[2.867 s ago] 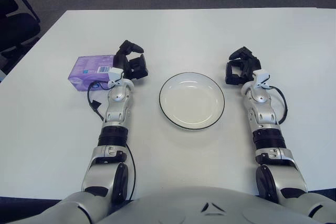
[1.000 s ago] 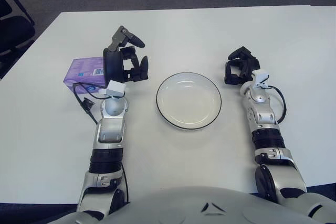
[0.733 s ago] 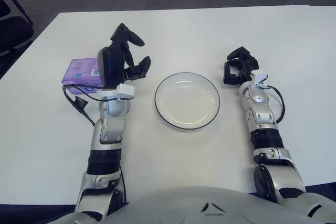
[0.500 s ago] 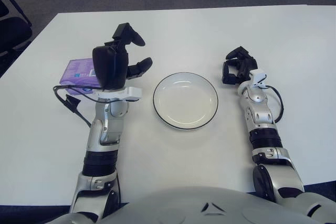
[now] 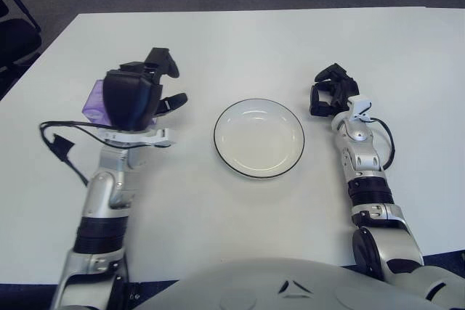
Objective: Put the tissue paper into the plate.
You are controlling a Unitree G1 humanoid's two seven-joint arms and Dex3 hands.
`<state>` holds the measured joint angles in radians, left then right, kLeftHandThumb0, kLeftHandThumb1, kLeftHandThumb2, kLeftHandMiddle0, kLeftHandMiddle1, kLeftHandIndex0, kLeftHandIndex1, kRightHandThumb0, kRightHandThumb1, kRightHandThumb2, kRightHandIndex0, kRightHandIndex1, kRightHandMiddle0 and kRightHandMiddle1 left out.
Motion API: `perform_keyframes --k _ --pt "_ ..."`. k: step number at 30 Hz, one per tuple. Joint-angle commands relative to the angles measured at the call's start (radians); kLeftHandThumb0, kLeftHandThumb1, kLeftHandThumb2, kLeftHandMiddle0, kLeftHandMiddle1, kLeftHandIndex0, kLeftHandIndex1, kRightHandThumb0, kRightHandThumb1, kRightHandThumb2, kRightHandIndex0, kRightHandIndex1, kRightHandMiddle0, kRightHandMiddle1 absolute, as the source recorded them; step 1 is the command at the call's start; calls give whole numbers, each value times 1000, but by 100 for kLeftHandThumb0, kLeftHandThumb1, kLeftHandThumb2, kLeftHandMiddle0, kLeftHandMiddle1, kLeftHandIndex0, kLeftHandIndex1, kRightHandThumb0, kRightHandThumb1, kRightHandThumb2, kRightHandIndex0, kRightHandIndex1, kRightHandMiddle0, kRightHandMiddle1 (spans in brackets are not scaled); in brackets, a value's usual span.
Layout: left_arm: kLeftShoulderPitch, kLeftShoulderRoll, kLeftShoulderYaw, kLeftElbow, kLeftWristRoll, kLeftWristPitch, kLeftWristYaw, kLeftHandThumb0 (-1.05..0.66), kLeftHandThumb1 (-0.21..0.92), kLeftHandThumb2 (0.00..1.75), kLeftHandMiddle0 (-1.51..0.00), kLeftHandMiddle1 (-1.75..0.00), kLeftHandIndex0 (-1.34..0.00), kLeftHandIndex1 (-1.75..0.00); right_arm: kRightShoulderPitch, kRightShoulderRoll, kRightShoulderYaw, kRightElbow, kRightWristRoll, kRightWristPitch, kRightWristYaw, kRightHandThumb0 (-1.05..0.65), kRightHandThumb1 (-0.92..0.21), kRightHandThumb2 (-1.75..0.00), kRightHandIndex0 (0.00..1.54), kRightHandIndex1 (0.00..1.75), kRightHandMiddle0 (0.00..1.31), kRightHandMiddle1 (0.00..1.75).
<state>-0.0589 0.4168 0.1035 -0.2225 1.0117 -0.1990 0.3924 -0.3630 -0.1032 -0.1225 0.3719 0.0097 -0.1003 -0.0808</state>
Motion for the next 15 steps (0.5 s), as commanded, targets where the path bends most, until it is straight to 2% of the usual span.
perform_keyframes --k 1,6,9,12,13,15 --pt "31 63 24 -21 27 21 -13 -42 55 102 -77 -175 -43 -175 151 26 0 91 4 16 6 -1 -17 -147 79 163 47 175" --pt "59 95 33 -33 30 42 -17 -40 63 92 -52 -167 -37 -175 147 22 -1 101 8 12 13 -1 -16 -147 79 163 47 175" --pt "77 120 40 -33 21 43 -27 -40 67 86 -38 -145 -35 -174 142 16 -1 111 7 8 14 -1 -16 -147 79 164 48 175" --pt "87 145 46 -29 20 43 -34 -39 72 77 -31 -132 -34 -171 138 11 -1 121 5 7 13 -1 -16 -148 79 164 48 175" --pt "89 153 48 -27 23 44 -35 -50 69 76 -28 -127 -23 -162 136 9 -2 126 4 6 13 -1 -16 -148 79 164 48 175" --pt "92 165 51 -25 27 48 -34 -60 66 77 -24 -122 -12 -153 133 6 -2 131 4 4 13 -1 -16 -148 79 165 48 175"
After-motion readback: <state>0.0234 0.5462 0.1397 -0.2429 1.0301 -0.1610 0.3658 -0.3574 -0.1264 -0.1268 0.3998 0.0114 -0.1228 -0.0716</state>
